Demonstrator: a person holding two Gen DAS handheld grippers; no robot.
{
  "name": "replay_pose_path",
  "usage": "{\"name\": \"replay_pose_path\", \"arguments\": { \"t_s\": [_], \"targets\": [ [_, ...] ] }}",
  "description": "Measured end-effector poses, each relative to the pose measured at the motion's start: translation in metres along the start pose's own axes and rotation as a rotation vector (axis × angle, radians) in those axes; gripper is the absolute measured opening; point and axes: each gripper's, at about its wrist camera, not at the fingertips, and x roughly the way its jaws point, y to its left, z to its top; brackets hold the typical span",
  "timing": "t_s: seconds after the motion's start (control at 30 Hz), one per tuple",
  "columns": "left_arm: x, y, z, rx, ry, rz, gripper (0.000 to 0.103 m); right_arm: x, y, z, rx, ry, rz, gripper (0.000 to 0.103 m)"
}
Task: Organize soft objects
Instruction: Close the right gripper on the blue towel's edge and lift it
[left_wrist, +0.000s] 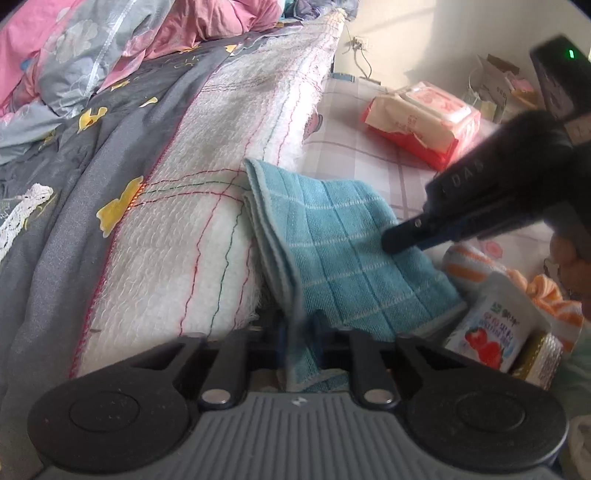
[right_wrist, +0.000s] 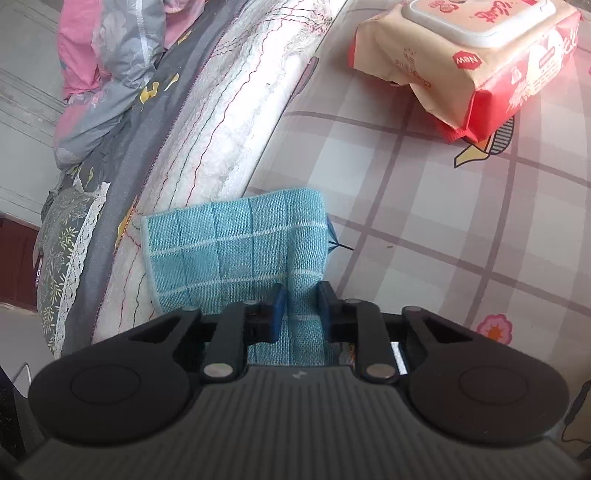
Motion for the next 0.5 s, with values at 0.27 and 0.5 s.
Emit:
{"name": "replay_pose_path", "arguments": {
  "t_s": [0.27, 0.5],
  "targets": [
    [-0.02, -0.005, 0.002, 0.006, -0.085, -0.138, 0.008, -0.012, -0.004, -0.005, 0.095, 0.001, 0.201, 0.009],
    [-0.013, -0.021, 0.002, 0.055, -0.075, -0.172, 0.016, -0.007, 0.01, -0.008, 0.101, 0.036, 0.252, 0.012]
  ]
}}
